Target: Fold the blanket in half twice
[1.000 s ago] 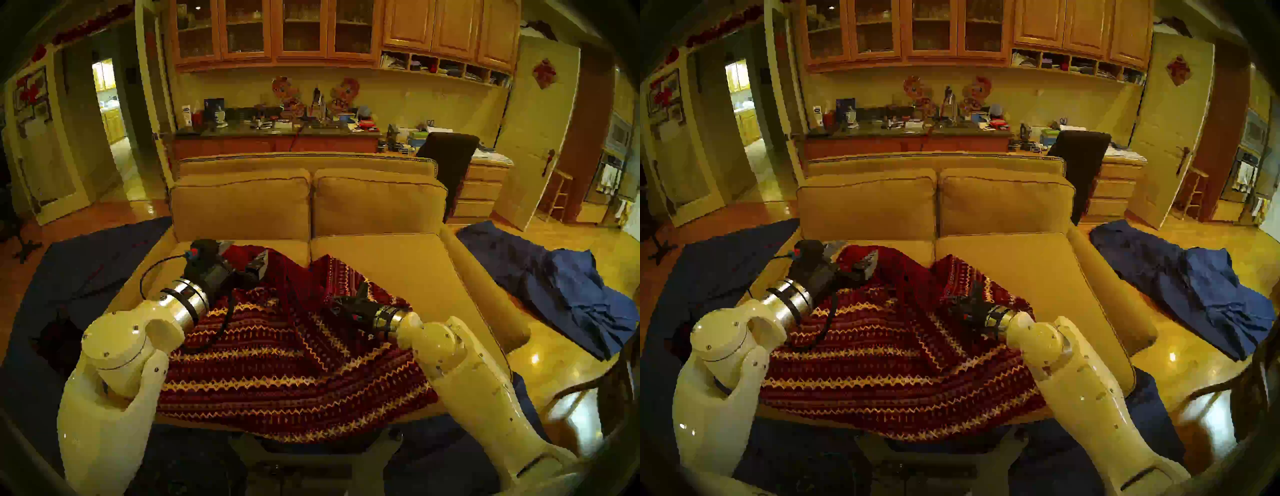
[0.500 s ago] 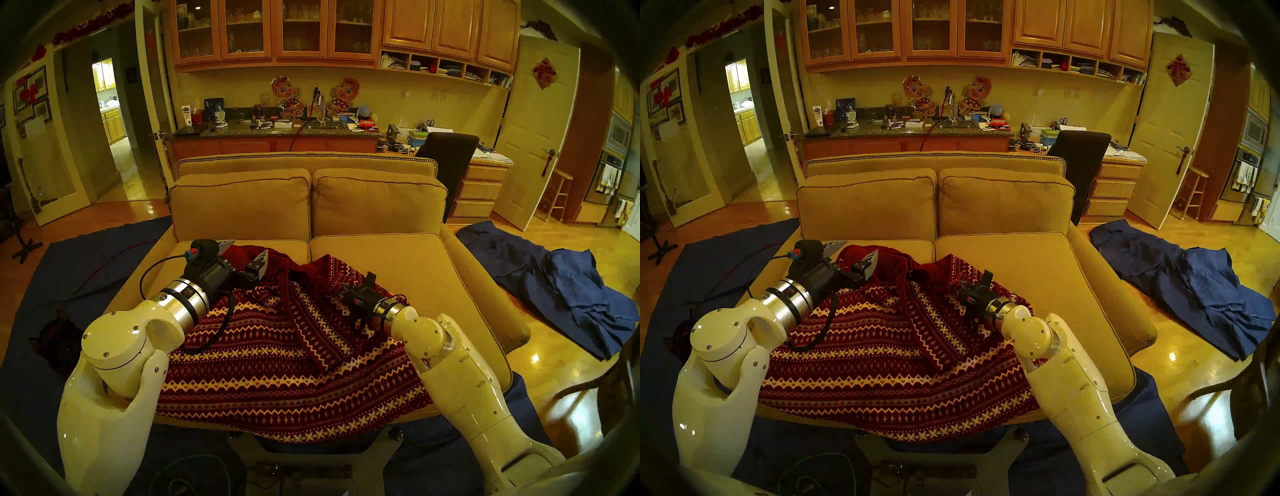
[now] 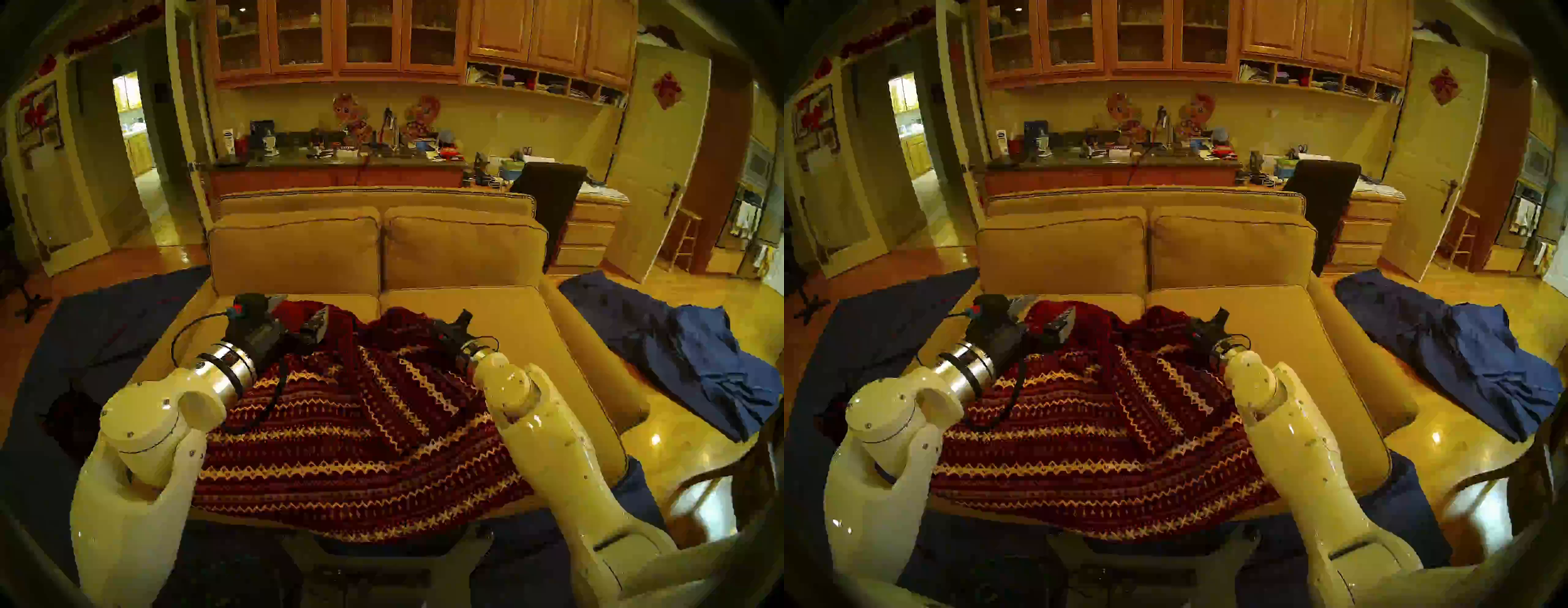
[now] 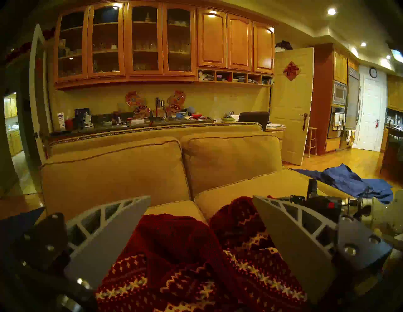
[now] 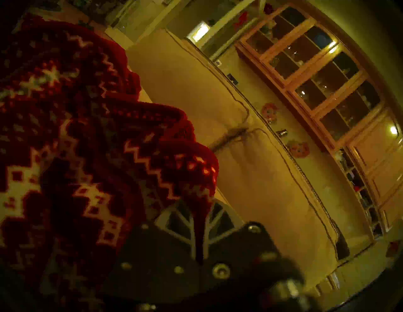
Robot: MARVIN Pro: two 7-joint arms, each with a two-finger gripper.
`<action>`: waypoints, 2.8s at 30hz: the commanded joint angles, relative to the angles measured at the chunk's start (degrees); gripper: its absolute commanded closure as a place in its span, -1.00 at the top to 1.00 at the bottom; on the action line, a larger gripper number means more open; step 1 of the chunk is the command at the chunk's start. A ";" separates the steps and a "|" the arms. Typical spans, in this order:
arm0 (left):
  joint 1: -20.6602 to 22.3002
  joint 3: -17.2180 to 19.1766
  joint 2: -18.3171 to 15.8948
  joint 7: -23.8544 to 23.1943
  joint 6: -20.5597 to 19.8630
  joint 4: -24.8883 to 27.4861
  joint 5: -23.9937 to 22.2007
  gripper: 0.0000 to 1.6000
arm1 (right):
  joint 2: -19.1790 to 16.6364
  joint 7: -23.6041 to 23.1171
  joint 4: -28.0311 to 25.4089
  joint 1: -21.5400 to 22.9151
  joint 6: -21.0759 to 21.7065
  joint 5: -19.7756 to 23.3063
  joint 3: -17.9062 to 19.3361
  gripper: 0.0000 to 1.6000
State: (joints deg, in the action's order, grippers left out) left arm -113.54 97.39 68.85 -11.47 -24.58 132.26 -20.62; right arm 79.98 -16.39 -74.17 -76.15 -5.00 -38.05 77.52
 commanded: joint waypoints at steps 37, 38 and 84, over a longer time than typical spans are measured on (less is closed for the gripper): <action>0.17 0.12 -0.02 0.03 0.06 0.40 0.05 1.00 | -0.76 5.15 14.10 13.63 -6.80 -0.05 6.68 1.00; 0.18 0.11 -0.02 0.02 0.07 0.39 0.05 1.00 | -1.47 4.36 12.79 12.31 -7.44 0.57 7.22 1.00; 0.20 0.10 0.00 -0.01 0.08 0.33 0.05 1.00 | -17.53 -40.94 -23.26 -21.48 -23.00 28.74 20.61 1.00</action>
State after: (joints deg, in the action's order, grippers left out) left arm -113.54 97.39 68.89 -11.48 -24.58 132.18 -20.59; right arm 64.80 -51.70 -92.21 -92.00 -26.84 -12.45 97.29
